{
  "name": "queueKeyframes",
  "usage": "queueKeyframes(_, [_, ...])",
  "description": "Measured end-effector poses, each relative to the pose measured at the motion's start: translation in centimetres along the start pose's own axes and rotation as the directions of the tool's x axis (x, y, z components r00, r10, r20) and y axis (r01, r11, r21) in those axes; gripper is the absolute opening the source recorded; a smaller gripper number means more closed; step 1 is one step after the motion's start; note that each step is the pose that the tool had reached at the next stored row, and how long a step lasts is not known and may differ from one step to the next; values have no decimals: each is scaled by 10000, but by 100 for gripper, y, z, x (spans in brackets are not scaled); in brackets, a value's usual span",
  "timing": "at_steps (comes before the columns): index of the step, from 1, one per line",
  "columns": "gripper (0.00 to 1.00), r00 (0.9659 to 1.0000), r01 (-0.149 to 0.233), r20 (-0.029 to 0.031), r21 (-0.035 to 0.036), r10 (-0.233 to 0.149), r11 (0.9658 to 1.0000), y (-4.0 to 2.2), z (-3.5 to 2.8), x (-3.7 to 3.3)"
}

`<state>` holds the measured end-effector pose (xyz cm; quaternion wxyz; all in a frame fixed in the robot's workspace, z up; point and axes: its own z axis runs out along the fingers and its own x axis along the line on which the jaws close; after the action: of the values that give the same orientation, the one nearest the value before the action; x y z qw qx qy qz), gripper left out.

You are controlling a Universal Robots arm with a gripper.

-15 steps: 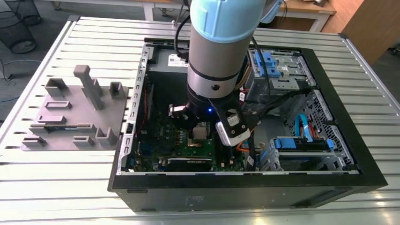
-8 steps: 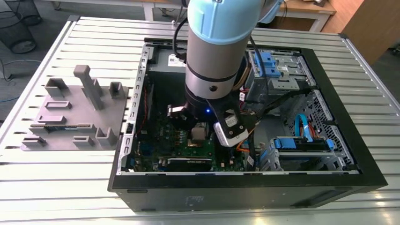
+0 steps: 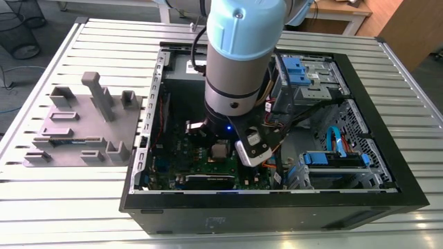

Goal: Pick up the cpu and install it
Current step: 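Pick up the cpu and move it towards the insertion slot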

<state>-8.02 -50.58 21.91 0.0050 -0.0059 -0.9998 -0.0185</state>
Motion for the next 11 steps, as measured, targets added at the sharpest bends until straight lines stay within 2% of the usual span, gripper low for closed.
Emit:
queueKeyframes(7, [47, 10000, -1, 1, 0, 1, 10000, 6, 89, 10])
queueKeyframes(11, [47, 10000, -1, -1, 2, 1, 10000, 7, 98, 12])
